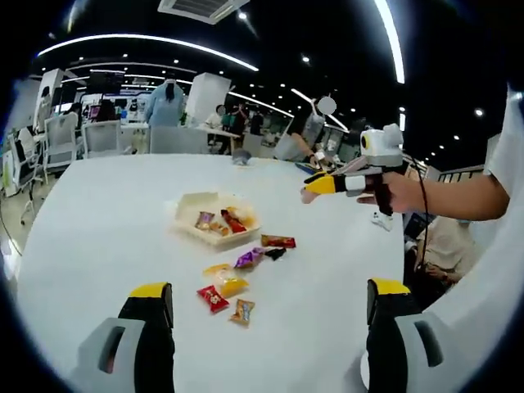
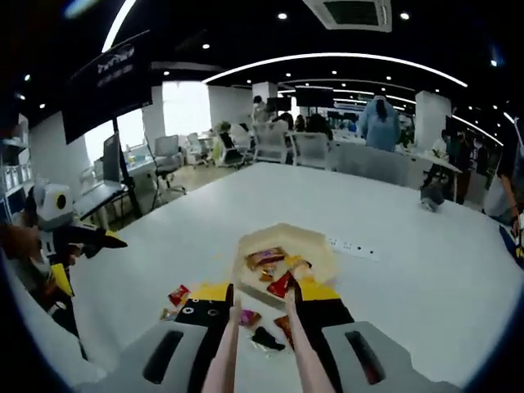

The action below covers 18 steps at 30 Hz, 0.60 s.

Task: Place the target food into the container with the food tongs after gripping and lifting it, then release it inside without dropping or visibly crushing the food.

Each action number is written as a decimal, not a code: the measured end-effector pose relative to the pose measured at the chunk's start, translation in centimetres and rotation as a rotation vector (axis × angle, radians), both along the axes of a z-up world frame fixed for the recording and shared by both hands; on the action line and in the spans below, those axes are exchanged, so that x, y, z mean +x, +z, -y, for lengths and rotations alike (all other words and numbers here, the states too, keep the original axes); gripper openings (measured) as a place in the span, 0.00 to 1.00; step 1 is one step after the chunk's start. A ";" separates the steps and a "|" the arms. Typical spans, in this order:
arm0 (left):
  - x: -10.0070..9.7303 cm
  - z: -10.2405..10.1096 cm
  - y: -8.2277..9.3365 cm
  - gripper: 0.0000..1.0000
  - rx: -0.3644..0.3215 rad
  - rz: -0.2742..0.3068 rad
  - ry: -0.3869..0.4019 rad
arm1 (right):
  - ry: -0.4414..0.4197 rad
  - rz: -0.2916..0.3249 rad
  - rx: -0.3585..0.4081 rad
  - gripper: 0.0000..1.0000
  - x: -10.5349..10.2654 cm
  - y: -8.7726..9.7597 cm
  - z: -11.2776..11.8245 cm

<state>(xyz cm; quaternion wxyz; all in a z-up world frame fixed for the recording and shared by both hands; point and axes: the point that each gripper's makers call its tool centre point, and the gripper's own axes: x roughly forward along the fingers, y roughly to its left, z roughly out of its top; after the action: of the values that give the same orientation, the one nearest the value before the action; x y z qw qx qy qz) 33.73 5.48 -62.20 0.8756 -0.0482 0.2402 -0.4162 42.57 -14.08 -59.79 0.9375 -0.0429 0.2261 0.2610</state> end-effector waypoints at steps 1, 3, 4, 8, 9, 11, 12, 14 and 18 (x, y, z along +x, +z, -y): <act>0.0 0.0 0.1 0.99 -0.003 0.003 0.003 | -0.003 -0.002 0.000 0.29 -0.1 -0.1 0.1; 0.5 -0.6 0.0 0.99 0.007 -0.001 0.032 | -0.023 -0.015 0.033 0.29 -0.5 -0.2 0.2; 0.6 -0.7 0.1 0.99 0.002 -0.005 0.041 | -0.025 -0.018 0.039 0.29 -0.7 -0.2 0.2; 0.9 -0.8 -0.2 0.99 -0.002 -0.003 0.022 | -0.017 -0.007 -0.009 0.29 -1.4 -1.2 0.3; 1.0 -0.8 -0.4 0.99 0.011 -0.003 0.019 | -0.017 -0.009 -0.011 0.29 -1.5 -1.3 0.4; 1.1 -1.2 -0.4 0.99 0.026 -0.009 0.023 | -0.020 -0.018 -0.011 0.29 -1.9 -1.6 0.5; 1.2 -1.2 -0.1 0.99 0.012 -0.002 0.032 | -0.018 -0.019 -0.014 0.29 -2.1 -1.8 0.5; 1.6 -1.1 0.0 0.99 0.001 0.002 0.039 | -0.013 -0.022 -0.023 0.29 -2.2 -2.3 0.7; 1.7 -0.2 0.0 0.99 0.003 -0.006 0.028 | 0.013 -0.041 -0.040 0.29 -2.6 -3.4 0.9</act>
<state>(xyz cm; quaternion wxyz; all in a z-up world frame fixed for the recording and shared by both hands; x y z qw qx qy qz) 35.42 5.71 -62.20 0.8808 -0.0517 0.2428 -0.4032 39.95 -14.98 -63.16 0.9300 -0.0575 0.2501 0.2633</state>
